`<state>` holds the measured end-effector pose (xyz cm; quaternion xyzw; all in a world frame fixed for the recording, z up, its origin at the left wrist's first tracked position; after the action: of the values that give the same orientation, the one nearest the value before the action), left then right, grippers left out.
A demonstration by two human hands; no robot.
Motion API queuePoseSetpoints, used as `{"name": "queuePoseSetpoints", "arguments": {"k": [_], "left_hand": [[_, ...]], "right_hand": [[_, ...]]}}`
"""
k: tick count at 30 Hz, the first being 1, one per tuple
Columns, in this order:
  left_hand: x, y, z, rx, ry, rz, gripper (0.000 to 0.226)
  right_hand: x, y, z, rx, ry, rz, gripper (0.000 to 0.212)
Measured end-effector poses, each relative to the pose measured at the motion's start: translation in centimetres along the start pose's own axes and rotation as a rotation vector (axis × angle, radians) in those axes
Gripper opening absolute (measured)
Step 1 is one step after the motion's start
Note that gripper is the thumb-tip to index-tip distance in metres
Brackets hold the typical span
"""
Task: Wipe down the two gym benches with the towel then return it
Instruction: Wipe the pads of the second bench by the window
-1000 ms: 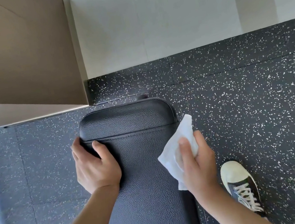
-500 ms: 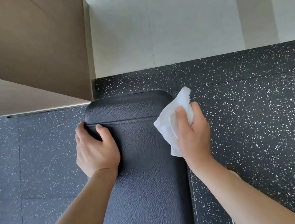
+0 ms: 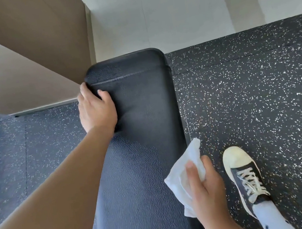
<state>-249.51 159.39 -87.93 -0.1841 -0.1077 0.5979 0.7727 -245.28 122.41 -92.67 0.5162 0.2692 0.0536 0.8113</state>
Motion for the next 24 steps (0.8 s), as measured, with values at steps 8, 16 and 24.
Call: {"name": "queuePoseSetpoints", "arguments": {"k": [8,16,24], "left_hand": [[-17.0,5.9,2.1,0.163,0.145,-0.107,0.065],[-23.4,7.9,3.4,0.185,0.057,-0.186,0.069],[-23.5,8.4,3.3,0.204,0.021,-0.197,0.07]], "right_hand": [[-2.8,-1.1,0.8,-0.078,-0.039,-0.022,0.034],[11.2,7.2,-2.5,-0.07,-0.056,-0.002,0.028],[8.6,3.9,-2.2,0.036,-0.034,0.011,0.035]]}}
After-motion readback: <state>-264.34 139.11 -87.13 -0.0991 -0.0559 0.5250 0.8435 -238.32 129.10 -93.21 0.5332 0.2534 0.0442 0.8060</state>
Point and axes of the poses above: each hand's wrist, its own x-axis towards the middle knuckle, its own z-axis out of the back of the hand, y = z × x, the point moved 10 cm from there along x, towards the middle knuckle, and after that the axes turned 1 degree about -z, right-handed, at the moved point
